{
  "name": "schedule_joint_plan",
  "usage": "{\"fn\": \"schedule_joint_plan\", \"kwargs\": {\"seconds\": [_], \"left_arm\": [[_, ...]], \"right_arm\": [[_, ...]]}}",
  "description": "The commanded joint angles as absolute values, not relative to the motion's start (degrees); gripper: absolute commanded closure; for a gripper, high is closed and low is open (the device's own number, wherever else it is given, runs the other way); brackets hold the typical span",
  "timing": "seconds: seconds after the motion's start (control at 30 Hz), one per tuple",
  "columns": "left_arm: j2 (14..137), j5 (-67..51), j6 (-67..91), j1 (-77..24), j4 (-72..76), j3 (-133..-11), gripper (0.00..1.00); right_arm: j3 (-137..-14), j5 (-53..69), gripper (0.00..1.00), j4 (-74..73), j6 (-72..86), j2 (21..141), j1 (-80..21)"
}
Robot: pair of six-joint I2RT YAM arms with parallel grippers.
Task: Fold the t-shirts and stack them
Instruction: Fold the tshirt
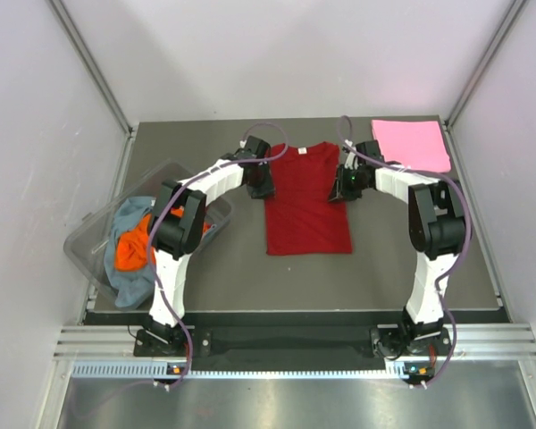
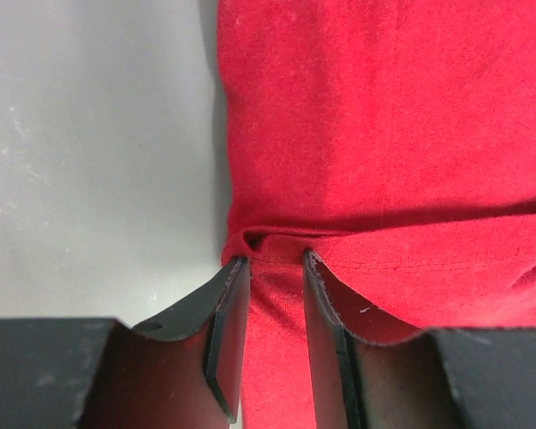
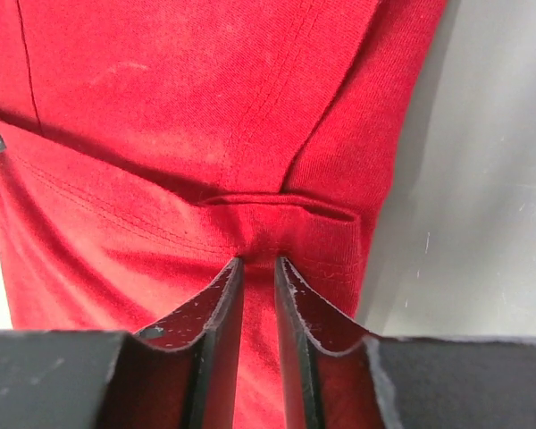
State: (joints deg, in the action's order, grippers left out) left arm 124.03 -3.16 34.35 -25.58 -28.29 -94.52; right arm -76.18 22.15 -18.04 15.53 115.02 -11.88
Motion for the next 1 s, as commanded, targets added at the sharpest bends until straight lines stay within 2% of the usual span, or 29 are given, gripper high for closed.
{"fn": "schedule_joint_plan", "kwargs": {"seconds": [0.0,0.17,0.3,0.4,0.67,0.83,0.97], "left_arm": [[124.6,-3.6,33.2,-25.0,-29.9,-96.6,0.64],[120.3,-7.2,28.9,-25.7,-34.6,-102.0,0.59],[113.4,-6.8,27.2,-27.1,-40.9,-102.9,0.57],[105.9,-6.7,26.8,-29.1,-41.1,-96.7,0.55],[86.2,-9.4,33.5,-33.5,-30.5,-67.6,0.55],[83.5,-13.9,38.5,-33.6,-21.9,-55.7,0.53],[84.5,-13.6,41.9,-33.7,-16.6,-51.2,0.52]], "right_arm": [[-78.7,18.6,0.77,-19.8,13.9,111.2,-11.6],[-80.7,16.9,0.67,-26.0,16.2,105.4,-11.6],[-78.9,14.2,0.64,-30.9,20.2,99.2,-11.5],[-73.4,13.4,0.63,-32.8,22.8,93.7,-11.5],[-55.4,15.8,0.58,-29.6,27.0,81.3,-11.4],[-46.6,16.6,0.56,-26.1,30.8,75.8,-11.5],[-41.2,17.6,0.54,-20.8,35.6,73.7,-11.3]]}}
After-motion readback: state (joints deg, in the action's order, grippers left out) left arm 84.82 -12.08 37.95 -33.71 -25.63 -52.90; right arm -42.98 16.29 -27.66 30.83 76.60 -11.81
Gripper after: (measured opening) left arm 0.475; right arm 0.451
